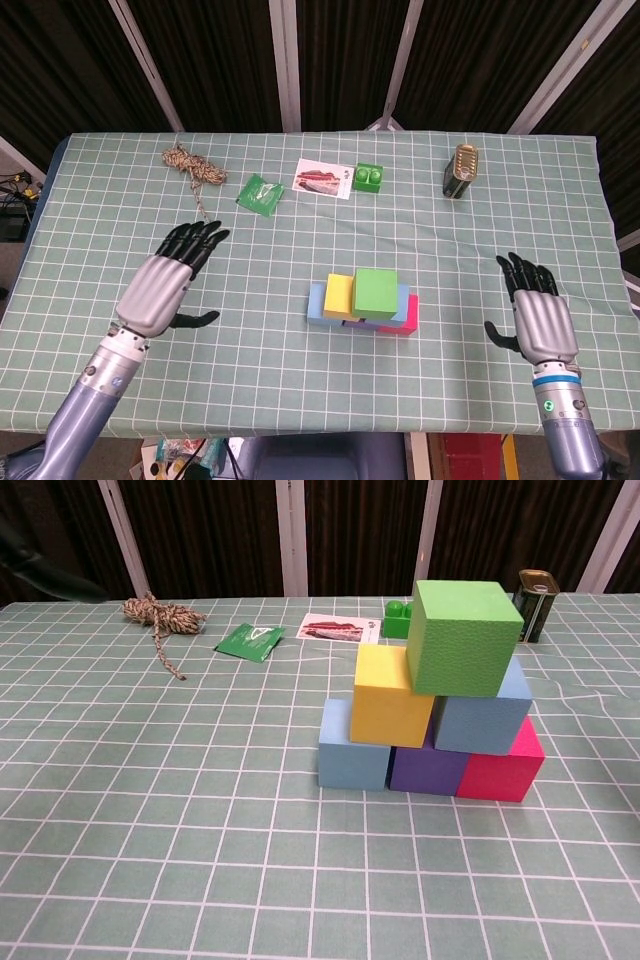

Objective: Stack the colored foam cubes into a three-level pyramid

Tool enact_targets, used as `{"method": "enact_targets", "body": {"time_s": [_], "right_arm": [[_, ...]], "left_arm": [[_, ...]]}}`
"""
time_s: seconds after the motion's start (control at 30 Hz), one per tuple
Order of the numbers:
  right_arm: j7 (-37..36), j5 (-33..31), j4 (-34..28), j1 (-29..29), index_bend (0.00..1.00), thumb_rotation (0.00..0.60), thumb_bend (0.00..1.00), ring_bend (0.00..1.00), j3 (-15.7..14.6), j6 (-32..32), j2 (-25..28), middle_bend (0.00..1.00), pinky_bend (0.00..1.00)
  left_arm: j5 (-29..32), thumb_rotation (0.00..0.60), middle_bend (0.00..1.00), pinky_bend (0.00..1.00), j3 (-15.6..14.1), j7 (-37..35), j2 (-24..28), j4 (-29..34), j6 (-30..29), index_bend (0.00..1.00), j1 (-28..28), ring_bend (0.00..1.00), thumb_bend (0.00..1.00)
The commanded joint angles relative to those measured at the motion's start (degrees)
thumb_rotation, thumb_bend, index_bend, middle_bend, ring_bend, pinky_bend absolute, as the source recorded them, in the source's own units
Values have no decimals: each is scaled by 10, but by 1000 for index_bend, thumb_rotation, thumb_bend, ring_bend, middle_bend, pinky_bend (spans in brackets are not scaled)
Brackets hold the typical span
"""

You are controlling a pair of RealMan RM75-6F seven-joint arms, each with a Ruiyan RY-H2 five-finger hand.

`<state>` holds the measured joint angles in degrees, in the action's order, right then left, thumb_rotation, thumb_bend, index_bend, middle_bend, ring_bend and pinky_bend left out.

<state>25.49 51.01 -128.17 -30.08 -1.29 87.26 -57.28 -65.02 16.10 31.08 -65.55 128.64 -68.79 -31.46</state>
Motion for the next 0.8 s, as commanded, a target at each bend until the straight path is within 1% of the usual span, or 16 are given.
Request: {"method": "enact_targets", "body": {"time_s": [0.03,0.13,0.3,0.53,0.8], "right_arm": [[-10,-3,1,4,0,600,311,0,8,-5,4,0,0],[-23,-7,4,9,0,600,311,0,18,-16,9,0,0],[-34,-13,9,15,0,600,311,0,31,-30,15,0,0],[-39,-17,11,21,0,600,310,0,43,-42,18,0,0],[-32,-14,11,29,0,600,311,0,52,-52,15,0,0]], "left_arm": [[46,600,20,0,22,29,-40,-15,18,0,-43,0,175],[96,600,20,0,36,55,-72,-30,24,0,-82,0,196],[143,600,19,0,43,92,-111,-49,18,0,-125,0,236],[185,600,19,0,43,114,-153,-67,4,0,-163,0,244],[214,600,19,0,43,115,-184,-79,-6,0,-194,0,244]]}}
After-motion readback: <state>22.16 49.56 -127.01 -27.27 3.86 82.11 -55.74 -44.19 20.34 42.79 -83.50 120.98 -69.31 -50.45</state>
